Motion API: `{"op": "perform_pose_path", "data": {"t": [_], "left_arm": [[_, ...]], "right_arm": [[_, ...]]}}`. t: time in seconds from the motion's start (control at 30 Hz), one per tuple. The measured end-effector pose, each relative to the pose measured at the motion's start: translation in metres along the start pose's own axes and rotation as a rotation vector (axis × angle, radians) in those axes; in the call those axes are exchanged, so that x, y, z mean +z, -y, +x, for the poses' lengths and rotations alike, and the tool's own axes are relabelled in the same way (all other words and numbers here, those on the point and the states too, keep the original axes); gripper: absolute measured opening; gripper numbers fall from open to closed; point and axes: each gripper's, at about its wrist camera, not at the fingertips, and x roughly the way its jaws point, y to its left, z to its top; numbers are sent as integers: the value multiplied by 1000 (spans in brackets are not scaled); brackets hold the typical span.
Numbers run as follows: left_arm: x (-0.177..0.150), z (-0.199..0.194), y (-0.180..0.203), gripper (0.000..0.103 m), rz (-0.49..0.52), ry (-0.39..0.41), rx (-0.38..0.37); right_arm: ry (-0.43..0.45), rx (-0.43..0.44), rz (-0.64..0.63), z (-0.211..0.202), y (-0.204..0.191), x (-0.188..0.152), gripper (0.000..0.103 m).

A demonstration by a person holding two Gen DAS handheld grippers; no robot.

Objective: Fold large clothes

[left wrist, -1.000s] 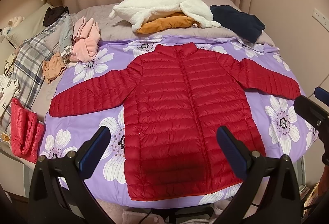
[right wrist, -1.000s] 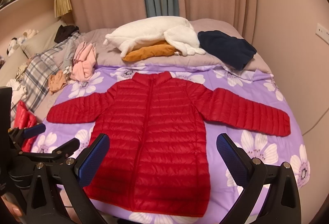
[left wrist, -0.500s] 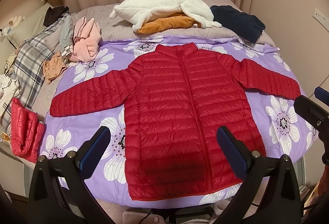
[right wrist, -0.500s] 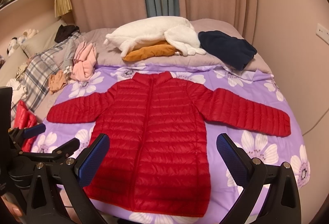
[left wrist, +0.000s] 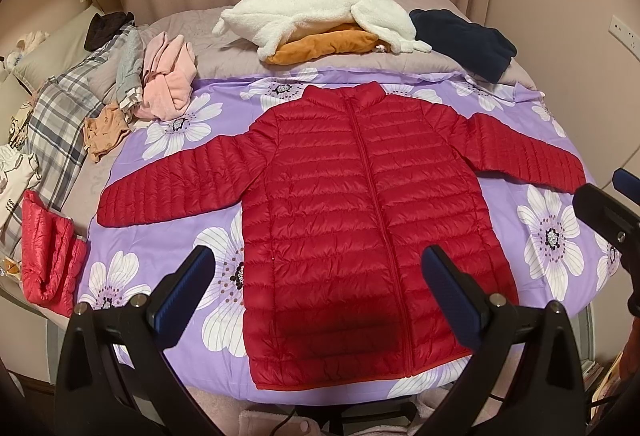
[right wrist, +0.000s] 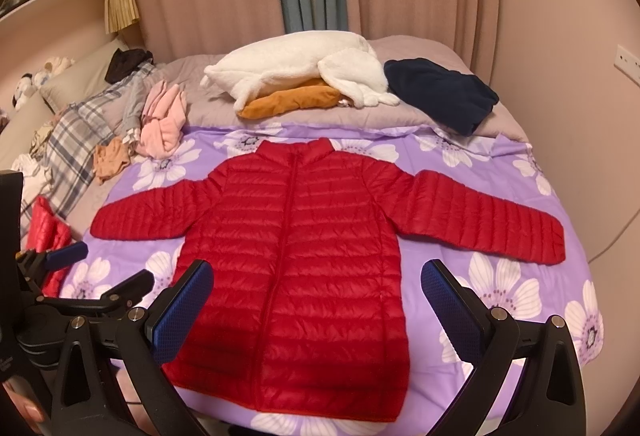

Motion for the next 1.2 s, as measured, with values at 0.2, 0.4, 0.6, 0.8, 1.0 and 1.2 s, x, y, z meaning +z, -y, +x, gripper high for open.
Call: {"op": "perform_pose_path", "data": {"t": [0.2, 0.4, 0.6, 0.8, 1.0, 1.2], "left_arm": [[-1, 1, -1, 103, 1, 7, -14], [-1, 22, -20, 103, -129, -11, -140], [-5, 75, -48, 103, -376, -99, -381], [-5, 110, -43, 103, -413, -94, -545], [6, 131, -44, 103, -405, -78, -559], [18, 150, -48, 103, -441, -73, -565]], "right_arm": [[3, 2, 14, 1, 3, -4, 102], [13, 110, 118, 13, 29, -9, 102], [-55, 207, 307, 54, 81, -37, 102], [1, 224, 599, 92, 181, -81, 102], [3, 126, 913, 121, 277, -125, 102], [117, 49, 1043, 132, 333, -133, 102]]}}
